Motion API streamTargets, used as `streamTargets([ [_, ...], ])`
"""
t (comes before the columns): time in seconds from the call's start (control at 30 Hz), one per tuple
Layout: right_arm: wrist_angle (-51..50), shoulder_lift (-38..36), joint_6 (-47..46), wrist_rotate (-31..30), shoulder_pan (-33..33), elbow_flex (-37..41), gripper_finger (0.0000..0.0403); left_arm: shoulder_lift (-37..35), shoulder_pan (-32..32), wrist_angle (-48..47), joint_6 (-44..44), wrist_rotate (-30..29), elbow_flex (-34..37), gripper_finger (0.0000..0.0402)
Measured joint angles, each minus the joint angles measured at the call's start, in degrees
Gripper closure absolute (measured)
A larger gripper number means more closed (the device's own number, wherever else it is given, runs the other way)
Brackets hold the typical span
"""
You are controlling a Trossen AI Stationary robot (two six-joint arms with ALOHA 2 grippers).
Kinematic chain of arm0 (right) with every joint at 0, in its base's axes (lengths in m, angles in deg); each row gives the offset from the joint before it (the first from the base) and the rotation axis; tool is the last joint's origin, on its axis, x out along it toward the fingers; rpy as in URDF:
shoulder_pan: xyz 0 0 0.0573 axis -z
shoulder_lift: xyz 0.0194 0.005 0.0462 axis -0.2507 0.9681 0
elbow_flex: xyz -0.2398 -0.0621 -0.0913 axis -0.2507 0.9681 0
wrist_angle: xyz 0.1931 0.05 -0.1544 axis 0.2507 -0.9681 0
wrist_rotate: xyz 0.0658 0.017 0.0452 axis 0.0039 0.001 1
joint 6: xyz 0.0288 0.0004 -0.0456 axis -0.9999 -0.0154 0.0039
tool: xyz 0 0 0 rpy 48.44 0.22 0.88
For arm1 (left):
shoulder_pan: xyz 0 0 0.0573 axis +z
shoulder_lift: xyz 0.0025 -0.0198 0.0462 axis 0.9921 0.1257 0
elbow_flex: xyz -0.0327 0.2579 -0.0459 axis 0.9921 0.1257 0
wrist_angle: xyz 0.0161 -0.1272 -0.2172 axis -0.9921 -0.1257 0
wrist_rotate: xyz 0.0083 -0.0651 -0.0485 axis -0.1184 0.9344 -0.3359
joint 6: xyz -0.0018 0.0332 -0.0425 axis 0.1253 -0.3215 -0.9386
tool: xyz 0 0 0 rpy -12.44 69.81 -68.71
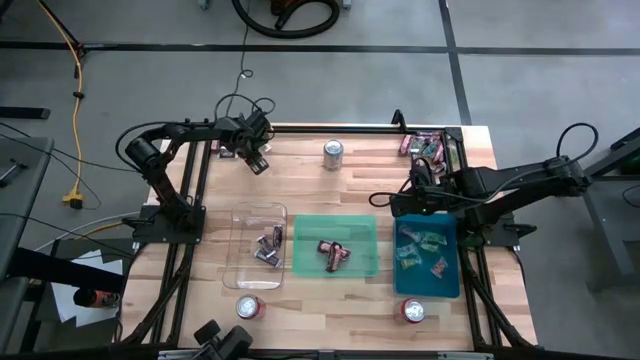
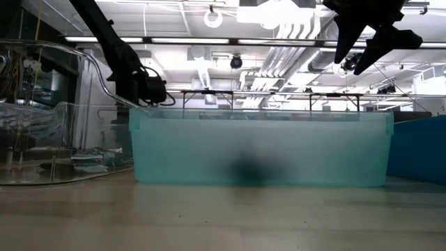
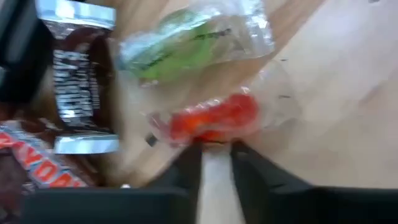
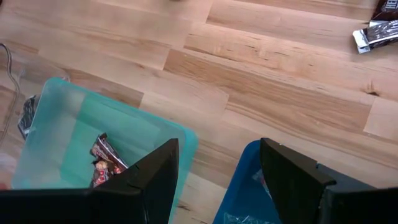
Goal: Organize candy in baskets
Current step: Put the red gummy into the blue bin
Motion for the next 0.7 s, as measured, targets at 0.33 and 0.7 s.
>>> streamTargets([
  [0.33, 0.5, 0.0, 0.2, -1.0, 0.0, 0.0, 0.0185, -11.4, -1.3, -9.7, -4.3, 9.1, 0.4, 0.0401],
  [0.7, 23.9, 0.8, 21.5, 1.1, 0.0, 0.0, 0.0185, -30.9, -13.3, -9.4, -9.3, 19.0, 0.4, 0.0401],
])
